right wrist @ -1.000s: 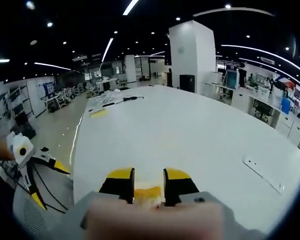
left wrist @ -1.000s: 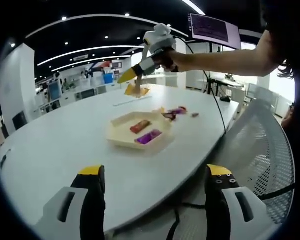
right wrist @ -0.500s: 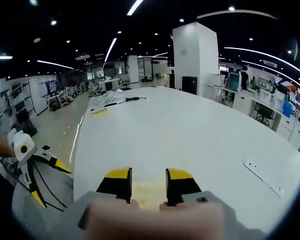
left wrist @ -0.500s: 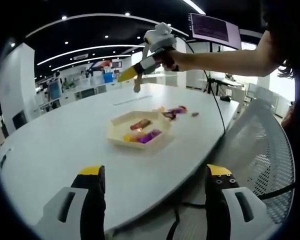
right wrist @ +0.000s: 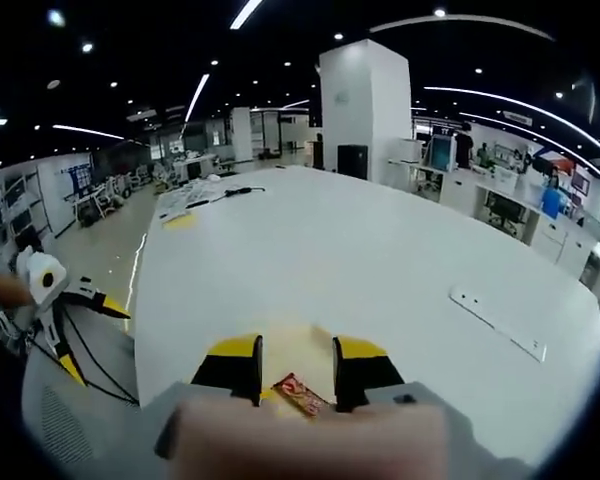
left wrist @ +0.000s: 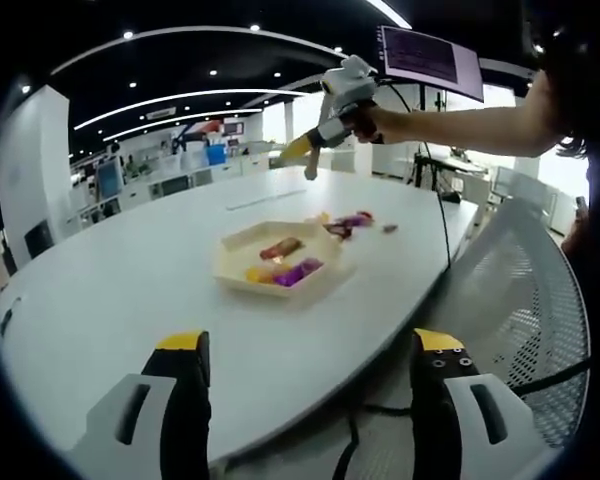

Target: Place the target food into the container with the food tongs after gripping and lifting it, then release it inside without dropping or visibly crushing the food.

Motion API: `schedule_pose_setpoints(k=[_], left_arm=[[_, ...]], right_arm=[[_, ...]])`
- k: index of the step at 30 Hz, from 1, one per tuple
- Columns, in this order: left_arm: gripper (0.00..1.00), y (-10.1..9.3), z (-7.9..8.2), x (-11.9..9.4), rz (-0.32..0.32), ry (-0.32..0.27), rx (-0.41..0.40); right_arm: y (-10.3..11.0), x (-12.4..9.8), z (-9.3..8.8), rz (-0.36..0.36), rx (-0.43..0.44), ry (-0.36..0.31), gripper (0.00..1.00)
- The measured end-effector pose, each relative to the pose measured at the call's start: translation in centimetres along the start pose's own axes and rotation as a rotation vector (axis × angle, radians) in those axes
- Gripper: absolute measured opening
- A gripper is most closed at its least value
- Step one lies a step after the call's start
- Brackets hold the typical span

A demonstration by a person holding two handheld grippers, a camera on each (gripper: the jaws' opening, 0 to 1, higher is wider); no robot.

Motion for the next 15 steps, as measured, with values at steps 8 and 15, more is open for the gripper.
schedule_pose_setpoints(k=[8, 15], left_arm=[[0.79, -0.1, -0.1, 0.0, -0.002, 0.008, -0.003], [0.79, 0.0, -0.1, 0.1, -0.003, 0.012, -0.004]], right_arm=[[-1.5, -1.5, -2.6, -0.045, 0.049, 0.031, 0.27], [-2.2, -2.8, -3.3, -0.065, 0.053, 0.034, 0.27]])
Point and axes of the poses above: the point that each gripper's makers call its tool centre point, and the gripper's own axes: x roughly forward along the fingers, y roughly to its left, z roughly out of its top, the point moved 5 cm from there along -x, roughly backward along the fingers, and after that the axes turned 4 degrees about -z, right-handed, at the moved point
